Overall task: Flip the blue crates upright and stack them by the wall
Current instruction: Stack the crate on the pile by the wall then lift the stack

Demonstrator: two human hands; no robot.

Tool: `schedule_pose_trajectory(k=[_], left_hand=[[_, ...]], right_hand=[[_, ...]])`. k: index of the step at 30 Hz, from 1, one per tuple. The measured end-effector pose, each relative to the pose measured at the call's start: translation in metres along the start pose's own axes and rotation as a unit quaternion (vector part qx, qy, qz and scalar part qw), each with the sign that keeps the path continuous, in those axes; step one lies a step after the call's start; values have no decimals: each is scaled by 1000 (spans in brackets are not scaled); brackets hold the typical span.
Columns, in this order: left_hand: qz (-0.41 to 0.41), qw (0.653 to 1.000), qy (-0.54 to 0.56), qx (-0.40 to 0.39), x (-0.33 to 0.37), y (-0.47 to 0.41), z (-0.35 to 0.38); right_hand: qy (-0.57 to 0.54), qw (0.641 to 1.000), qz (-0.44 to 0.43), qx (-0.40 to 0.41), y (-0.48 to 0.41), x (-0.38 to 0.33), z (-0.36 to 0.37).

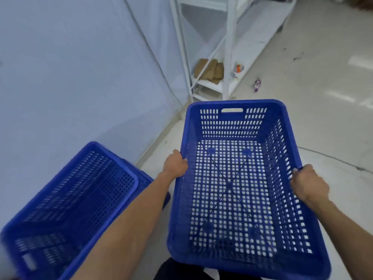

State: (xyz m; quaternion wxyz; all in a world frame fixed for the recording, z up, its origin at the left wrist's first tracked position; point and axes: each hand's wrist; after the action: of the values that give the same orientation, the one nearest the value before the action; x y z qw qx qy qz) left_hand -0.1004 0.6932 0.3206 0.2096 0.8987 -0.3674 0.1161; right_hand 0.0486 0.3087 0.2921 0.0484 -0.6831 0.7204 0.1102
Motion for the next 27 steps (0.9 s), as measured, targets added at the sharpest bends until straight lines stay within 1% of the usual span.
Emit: schedule_pose_trajectory(k=[4, 8, 11, 15, 20, 23, 27], left_hand=[[-6, 999, 0, 50, -36, 38, -47], [-26, 988, 37, 147, -73, 75, -97], [-62, 976, 52, 202, -104, 107, -136], [-112, 958, 64, 256, -157, 163, -188], [-161, 927, 80, 328, -219, 236, -240], [-199, 907, 81, 362, -260, 278, -263], [-257, 873, 99, 403, -306, 331, -274]], right_hand=[[-3, 997, -71, -2, 11, -43, -27], [-21, 987, -157, 19, 25, -104, -59], [-23, 976, -212, 35, 43, -150, -86], [-58, 951, -299, 54, 84, -215, -115], [-73, 921, -375, 72, 147, -291, -136], [-51, 890, -448, 67, 192, -336, -146], [-79, 861, -499, 63, 243, -393, -150]])
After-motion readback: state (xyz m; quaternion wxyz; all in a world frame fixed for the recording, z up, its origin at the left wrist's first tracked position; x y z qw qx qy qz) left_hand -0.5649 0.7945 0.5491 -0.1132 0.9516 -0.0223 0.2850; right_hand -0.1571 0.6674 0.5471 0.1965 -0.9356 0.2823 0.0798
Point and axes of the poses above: each hand's wrist, its own y-axis away from the middle knuckle, its own z-axis out of the palm, x = y × z, and after that the axes turned 11 degrees about x, right-handed
